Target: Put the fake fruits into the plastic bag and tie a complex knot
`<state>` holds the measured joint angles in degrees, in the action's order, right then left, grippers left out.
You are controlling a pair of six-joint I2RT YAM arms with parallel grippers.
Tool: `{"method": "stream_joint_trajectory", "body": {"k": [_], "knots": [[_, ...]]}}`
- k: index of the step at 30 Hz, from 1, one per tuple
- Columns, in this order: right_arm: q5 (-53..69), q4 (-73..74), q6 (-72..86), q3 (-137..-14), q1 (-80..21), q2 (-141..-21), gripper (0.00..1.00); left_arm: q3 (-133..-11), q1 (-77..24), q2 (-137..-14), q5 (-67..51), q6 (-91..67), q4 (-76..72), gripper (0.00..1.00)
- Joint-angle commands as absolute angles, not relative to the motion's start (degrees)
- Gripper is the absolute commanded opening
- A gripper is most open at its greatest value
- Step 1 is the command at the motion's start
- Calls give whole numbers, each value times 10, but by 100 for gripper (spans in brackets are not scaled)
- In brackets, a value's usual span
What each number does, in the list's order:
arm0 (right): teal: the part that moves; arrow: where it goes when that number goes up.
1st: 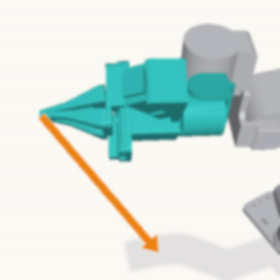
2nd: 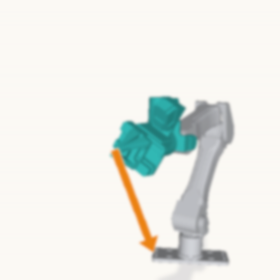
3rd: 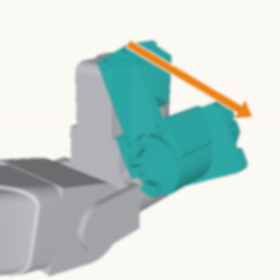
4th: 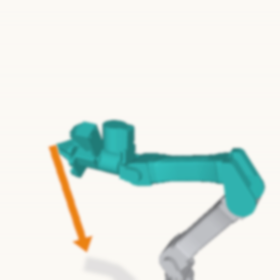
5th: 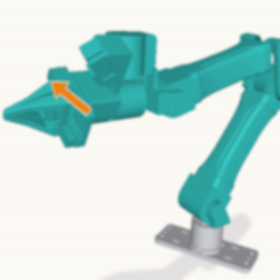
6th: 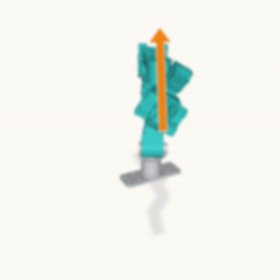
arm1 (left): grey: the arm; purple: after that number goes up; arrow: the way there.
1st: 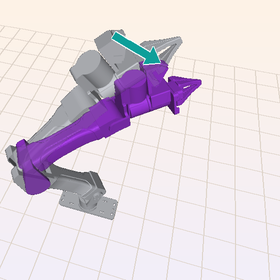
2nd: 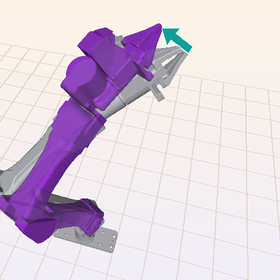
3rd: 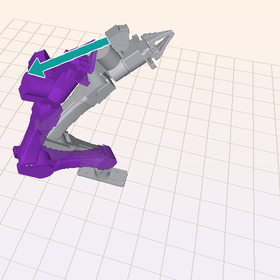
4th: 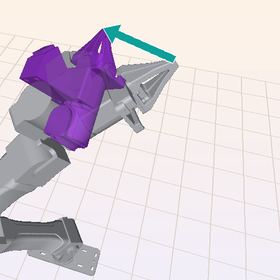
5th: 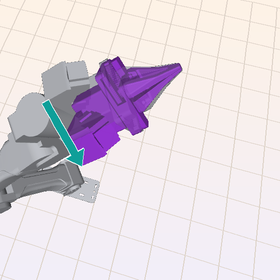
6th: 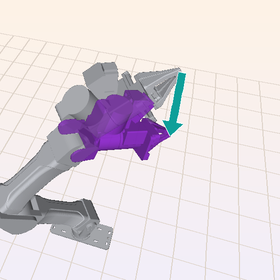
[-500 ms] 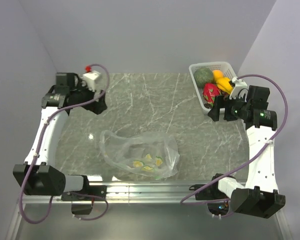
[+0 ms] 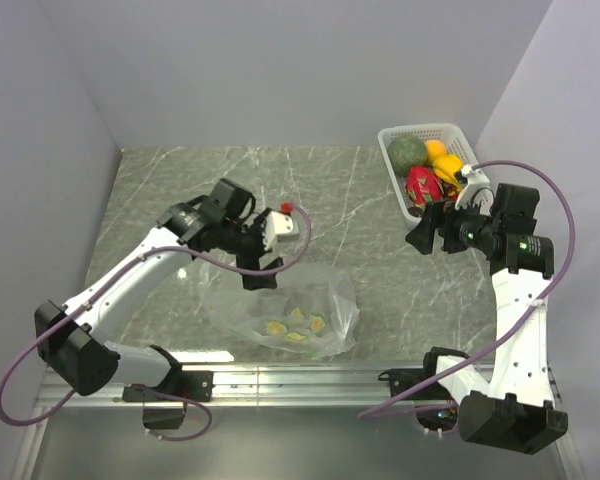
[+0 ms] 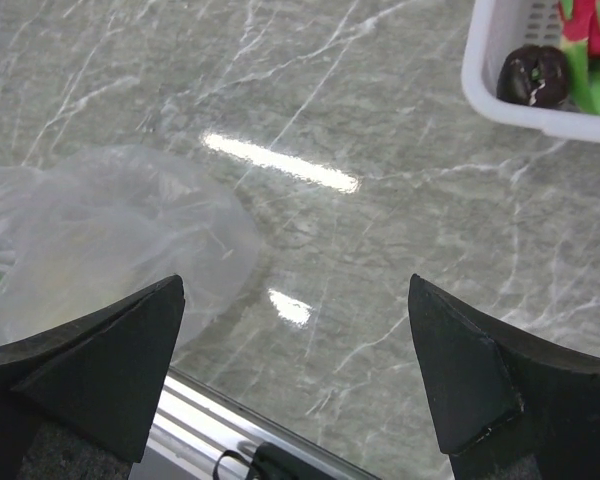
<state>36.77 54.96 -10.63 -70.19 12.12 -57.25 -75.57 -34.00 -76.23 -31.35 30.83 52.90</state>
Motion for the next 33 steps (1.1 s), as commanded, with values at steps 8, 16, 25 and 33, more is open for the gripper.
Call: {"method": "stream_joint_trajectory", "body": {"k": [8, 16, 25, 33], "knots": [[385, 524, -89, -694, 117, -579, 100, -676, -417, -798, -296, 265, 332, 99], [384, 505, -69, -699, 118, -587, 100, -682, -434, -857, -264, 200, 294, 51], [374, 471, -44, -723, 119, -595, 100, -745, -357, -810, -136, -69, 322, 0], [360, 411, -11, -744, 120, -610, 98, -783, -330, -800, -11, -257, 339, 0]]}}
